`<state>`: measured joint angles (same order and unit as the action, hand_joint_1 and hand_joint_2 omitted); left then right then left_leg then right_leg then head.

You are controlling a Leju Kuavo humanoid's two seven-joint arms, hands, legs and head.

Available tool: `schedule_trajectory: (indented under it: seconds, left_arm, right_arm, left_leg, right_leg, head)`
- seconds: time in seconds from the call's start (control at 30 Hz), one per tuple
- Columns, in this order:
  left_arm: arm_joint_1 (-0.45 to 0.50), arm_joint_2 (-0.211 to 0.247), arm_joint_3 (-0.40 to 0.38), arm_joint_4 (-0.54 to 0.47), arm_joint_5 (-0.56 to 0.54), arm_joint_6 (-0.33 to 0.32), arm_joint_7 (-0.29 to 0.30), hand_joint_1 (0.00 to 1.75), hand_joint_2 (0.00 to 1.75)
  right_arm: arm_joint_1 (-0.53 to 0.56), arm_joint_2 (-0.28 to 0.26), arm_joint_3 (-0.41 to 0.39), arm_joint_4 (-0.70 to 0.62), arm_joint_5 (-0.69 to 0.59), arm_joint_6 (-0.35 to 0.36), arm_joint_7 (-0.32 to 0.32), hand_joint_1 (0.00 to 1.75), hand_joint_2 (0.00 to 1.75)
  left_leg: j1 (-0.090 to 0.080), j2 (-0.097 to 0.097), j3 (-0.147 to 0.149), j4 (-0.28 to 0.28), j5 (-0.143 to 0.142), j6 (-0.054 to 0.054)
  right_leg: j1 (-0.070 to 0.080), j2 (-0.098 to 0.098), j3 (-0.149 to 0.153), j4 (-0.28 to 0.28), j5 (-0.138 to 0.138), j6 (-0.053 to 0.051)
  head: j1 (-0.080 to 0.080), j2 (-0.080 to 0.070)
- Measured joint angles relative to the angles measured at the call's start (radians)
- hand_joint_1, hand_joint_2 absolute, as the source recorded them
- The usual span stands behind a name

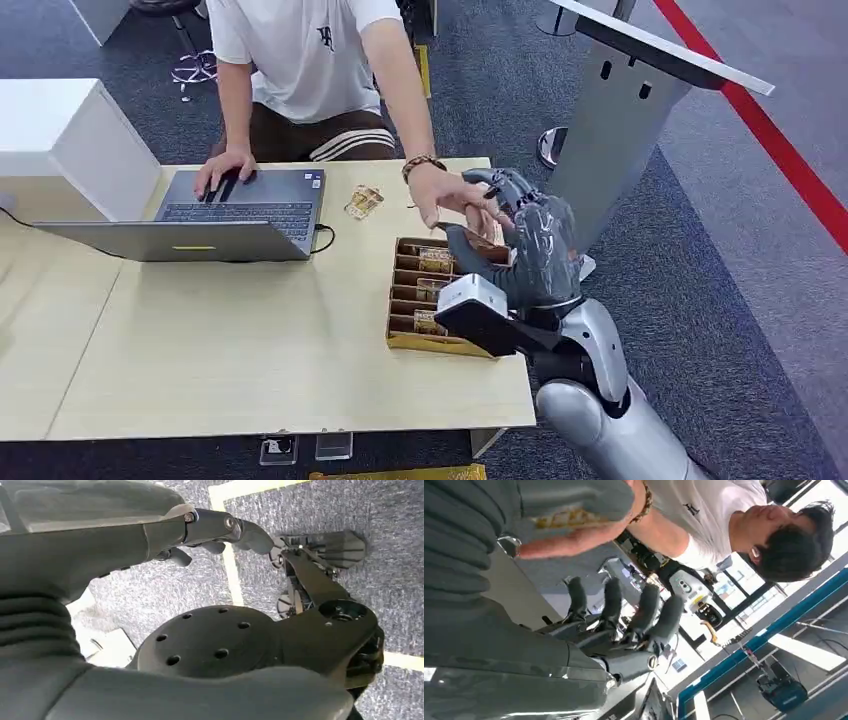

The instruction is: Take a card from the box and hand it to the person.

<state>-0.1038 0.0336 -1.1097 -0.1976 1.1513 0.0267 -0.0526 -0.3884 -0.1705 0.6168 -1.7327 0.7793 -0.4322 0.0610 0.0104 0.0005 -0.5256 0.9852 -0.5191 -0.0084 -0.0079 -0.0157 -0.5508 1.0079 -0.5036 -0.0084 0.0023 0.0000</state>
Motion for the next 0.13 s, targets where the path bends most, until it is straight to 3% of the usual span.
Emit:
schedule_trajectory:
  seconds: [0.13]
  left_arm:
    - [0.0,0.0,0.0,0.0,0.01,0.003,-0.001,0.0,0.0]
  right_arm:
    - [0.0,0.002,0.0,0.002,-0.098,0.016,-0.014,0.0,1.75]
  left_leg:
    - [0.0,0.0,0.0,0.0,0.0,0.0]
  right_leg:
    - [0.0,0.0,0.0,0.0,0.0,0.0]
  head:
    - [0.0,0.0]
